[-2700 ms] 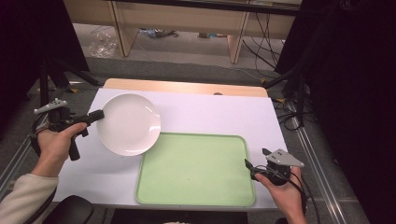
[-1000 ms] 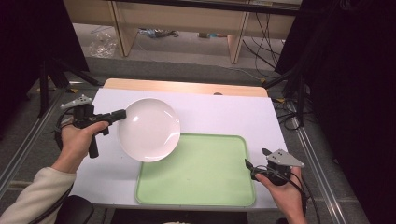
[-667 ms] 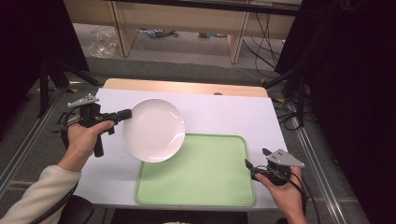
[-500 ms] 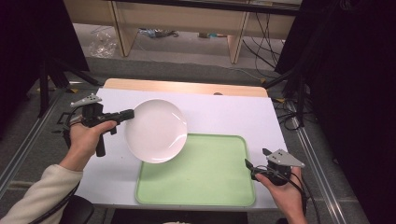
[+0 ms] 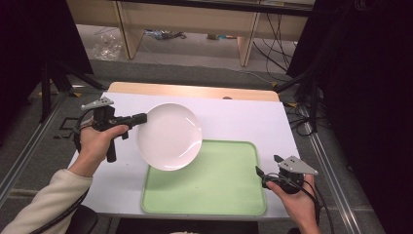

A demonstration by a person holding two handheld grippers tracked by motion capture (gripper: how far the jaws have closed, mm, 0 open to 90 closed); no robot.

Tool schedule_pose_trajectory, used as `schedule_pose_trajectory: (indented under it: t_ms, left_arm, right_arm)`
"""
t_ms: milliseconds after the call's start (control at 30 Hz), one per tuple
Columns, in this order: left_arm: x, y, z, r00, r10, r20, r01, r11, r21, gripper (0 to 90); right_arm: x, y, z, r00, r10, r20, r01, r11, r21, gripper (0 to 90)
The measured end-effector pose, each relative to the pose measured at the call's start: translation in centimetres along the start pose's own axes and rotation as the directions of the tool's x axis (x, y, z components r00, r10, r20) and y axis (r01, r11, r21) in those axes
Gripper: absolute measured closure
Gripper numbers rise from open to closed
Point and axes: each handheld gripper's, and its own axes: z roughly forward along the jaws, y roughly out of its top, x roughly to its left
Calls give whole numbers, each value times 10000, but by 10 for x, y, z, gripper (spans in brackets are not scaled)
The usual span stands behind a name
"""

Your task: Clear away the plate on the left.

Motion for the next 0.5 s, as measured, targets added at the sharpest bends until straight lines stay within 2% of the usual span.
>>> schedule_pose_trajectory:
  t_ms: [300, 500]
  left_arm:
    - [-7, 1, 7, 9997, 148, 206, -150, 9998, 100, 875]
    - [-12, 1, 12, 9993, 108, 363, -114, 9998, 161, 875]
  right_arm:
    - [0, 0, 0, 10000, 5, -3, -5, 10000, -10, 232]
    - [0, 0, 0, 10000, -2, 4, 2, 10000, 21, 232]
